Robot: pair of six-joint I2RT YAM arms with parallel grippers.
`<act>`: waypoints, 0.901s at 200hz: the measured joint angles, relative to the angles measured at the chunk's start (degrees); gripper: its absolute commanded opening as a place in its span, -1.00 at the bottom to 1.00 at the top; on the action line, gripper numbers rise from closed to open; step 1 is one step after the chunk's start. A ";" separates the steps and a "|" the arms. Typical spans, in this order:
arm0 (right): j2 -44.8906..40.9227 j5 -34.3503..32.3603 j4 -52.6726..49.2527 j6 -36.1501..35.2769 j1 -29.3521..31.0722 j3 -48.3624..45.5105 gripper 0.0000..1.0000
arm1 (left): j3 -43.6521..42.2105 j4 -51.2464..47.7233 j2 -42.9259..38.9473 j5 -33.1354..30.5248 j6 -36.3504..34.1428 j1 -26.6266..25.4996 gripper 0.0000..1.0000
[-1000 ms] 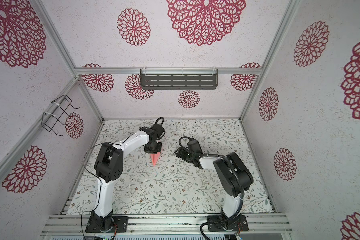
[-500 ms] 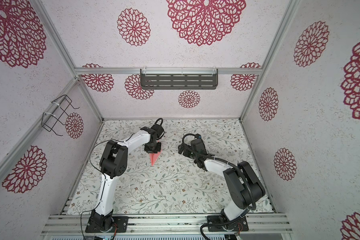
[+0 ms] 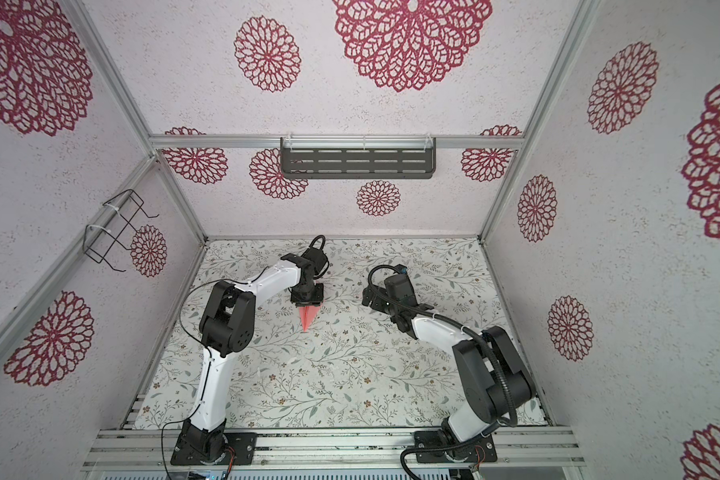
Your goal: Fold a paper plane with a square sheet of paper (pick it up from the middle)
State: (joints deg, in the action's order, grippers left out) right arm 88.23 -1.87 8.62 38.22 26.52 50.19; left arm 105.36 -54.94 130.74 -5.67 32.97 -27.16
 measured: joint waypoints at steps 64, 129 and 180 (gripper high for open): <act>-9.49 -12.44 -4.61 -10.14 -2.43 4.04 0.98 | -6.03 4.13 -22.77 -3.17 0.55 2.40 0.64; -21.88 -26.64 6.86 -21.81 -8.96 -12.20 0.98 | -40.96 27.47 -54.23 -18.18 -2.10 14.91 0.95; -24.41 -29.29 20.41 -29.09 -14.21 -32.35 0.98 | -70.47 49.59 -67.25 -26.73 -8.66 26.18 0.95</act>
State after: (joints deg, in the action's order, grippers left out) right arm 63.81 -31.16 29.04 9.13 12.32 17.85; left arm 34.89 -5.34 63.48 -32.40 24.32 -0.97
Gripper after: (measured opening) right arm 0.989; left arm 0.975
